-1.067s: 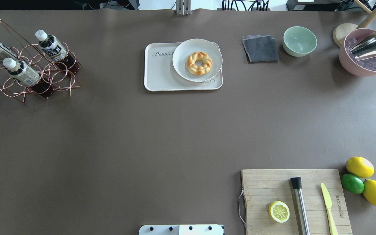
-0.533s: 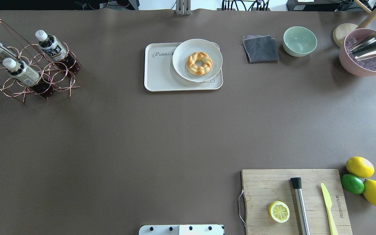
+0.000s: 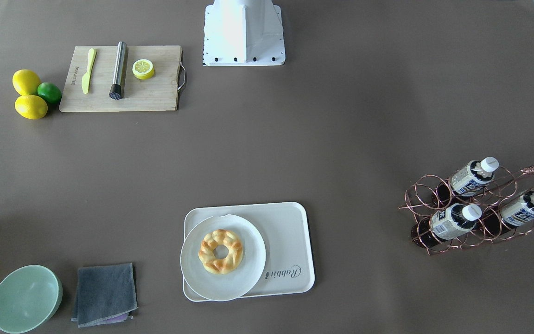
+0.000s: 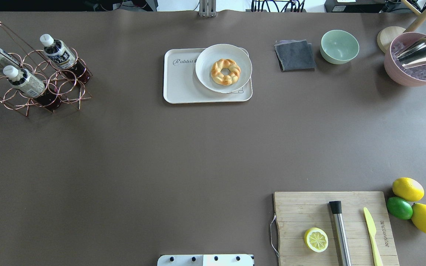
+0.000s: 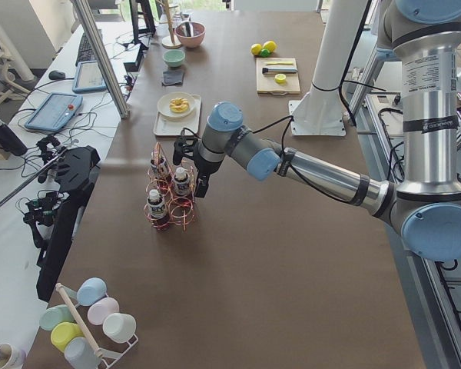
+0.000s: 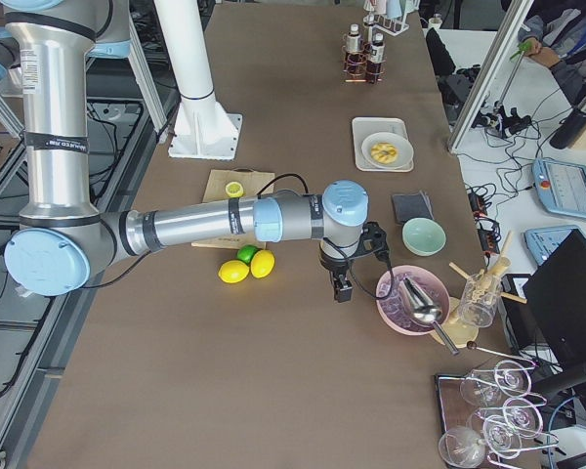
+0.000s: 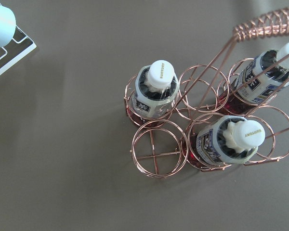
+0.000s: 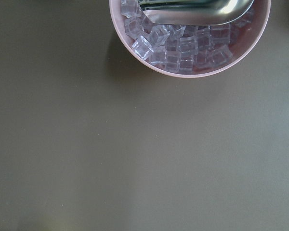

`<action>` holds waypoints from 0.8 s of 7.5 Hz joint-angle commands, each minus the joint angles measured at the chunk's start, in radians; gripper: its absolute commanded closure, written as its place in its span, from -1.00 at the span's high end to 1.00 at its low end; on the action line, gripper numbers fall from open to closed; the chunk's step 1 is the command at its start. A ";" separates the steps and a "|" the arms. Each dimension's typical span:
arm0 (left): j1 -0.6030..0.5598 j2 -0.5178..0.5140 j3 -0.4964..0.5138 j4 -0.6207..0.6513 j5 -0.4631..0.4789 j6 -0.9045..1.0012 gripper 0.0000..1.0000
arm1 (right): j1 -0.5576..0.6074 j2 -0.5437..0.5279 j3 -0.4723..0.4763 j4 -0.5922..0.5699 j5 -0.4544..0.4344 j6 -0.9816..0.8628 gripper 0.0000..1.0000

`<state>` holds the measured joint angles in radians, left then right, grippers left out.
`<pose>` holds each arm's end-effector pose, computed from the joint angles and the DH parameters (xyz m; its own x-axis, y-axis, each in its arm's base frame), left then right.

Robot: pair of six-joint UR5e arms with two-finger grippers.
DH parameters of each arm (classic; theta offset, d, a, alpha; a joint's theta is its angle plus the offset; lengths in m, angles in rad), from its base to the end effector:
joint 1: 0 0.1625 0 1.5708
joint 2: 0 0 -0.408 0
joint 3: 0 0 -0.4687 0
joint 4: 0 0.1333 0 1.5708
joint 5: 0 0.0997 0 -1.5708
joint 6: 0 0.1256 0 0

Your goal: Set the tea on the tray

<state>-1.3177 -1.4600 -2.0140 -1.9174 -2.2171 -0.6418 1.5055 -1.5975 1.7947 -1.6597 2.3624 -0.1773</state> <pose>0.0790 -0.5358 0.4305 0.6599 0.0024 -0.7514 0.2499 0.9424 0.2225 0.0075 -0.5591 0.5555 0.6738 -0.2956 0.6772 0.1866 0.9548 0.2311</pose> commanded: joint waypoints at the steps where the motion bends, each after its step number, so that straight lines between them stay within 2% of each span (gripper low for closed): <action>1: 0.106 -0.101 0.064 -0.055 0.080 -0.156 0.95 | -0.001 -0.004 0.002 0.000 0.000 0.001 1.00; 3: 0.162 -0.156 0.090 -0.054 0.169 -0.195 0.95 | -0.001 -0.007 -0.001 0.000 0.000 -0.001 1.00; 6: 0.175 -0.213 0.149 -0.055 0.175 -0.203 0.93 | -0.001 -0.009 -0.003 -0.002 0.000 -0.001 1.00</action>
<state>-1.1524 -1.6428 -1.8950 -1.9718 -2.0488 -0.8419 1.5048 -1.6054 1.7935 -1.6609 2.3629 -0.1779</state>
